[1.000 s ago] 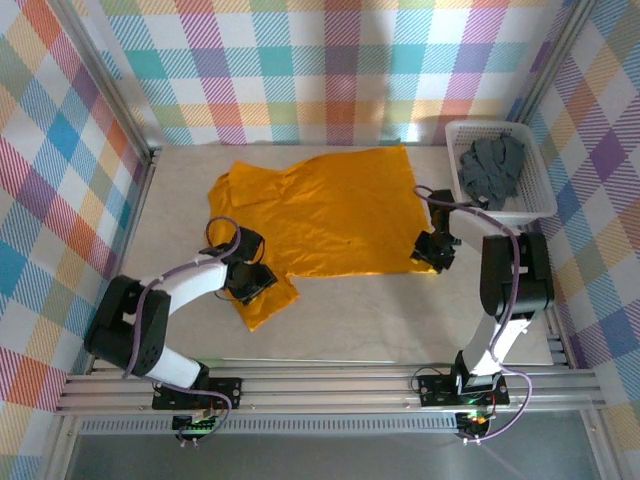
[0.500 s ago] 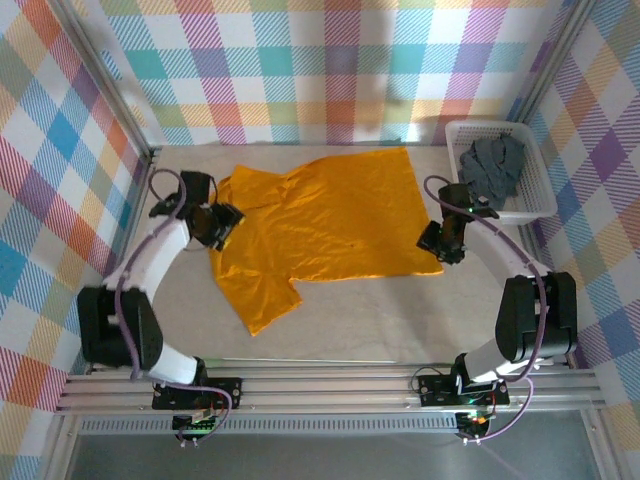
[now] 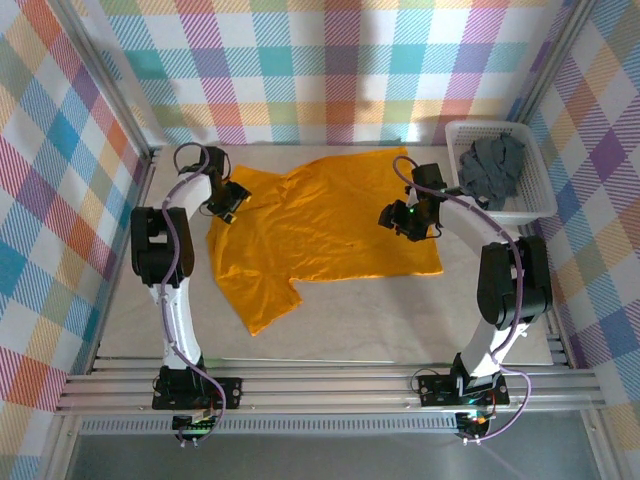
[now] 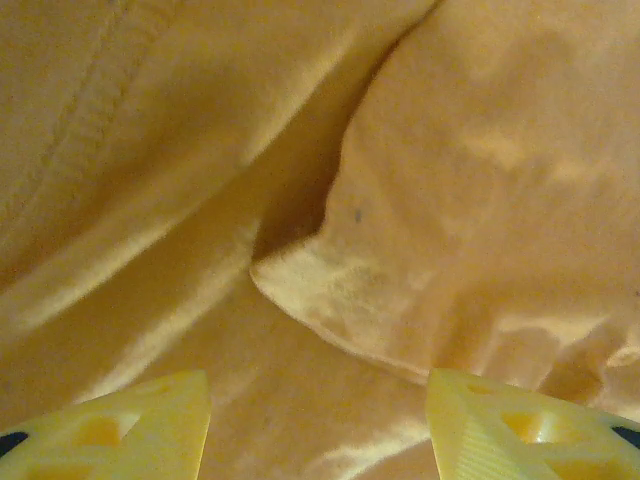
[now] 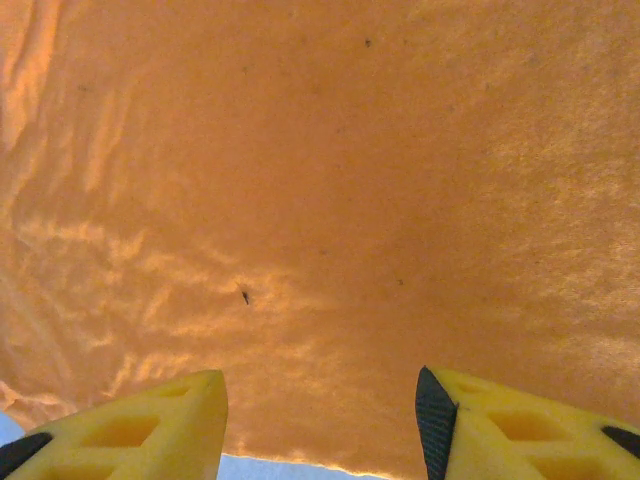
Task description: Fold and stack the t-shirts
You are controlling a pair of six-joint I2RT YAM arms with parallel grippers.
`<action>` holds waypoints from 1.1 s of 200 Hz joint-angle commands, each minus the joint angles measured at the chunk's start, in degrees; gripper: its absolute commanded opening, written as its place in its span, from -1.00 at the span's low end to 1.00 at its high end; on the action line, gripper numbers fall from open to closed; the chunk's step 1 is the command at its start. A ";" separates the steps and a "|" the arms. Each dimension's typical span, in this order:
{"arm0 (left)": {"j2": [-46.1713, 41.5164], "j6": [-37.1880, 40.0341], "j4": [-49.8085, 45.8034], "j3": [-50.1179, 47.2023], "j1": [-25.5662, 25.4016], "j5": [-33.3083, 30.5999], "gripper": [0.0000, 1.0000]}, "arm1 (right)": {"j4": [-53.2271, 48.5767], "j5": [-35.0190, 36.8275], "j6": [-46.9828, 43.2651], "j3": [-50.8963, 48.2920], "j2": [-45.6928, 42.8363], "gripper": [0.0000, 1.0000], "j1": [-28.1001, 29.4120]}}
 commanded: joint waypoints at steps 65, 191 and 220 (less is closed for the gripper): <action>3.91 3.20 1.20 4.58 1.11 -1.55 -0.28 | 2.85 -2.57 0.57 -0.31 2.17 0.07 0.49; 8.45 2.27 6.49 15.16 1.57 1.51 -1.00 | 3.34 -3.15 1.49 -0.65 0.19 0.04 1.11; 12.67 -0.02 12.69 24.04 1.57 2.35 -1.00 | 2.63 -3.43 1.41 0.03 -0.14 0.04 1.06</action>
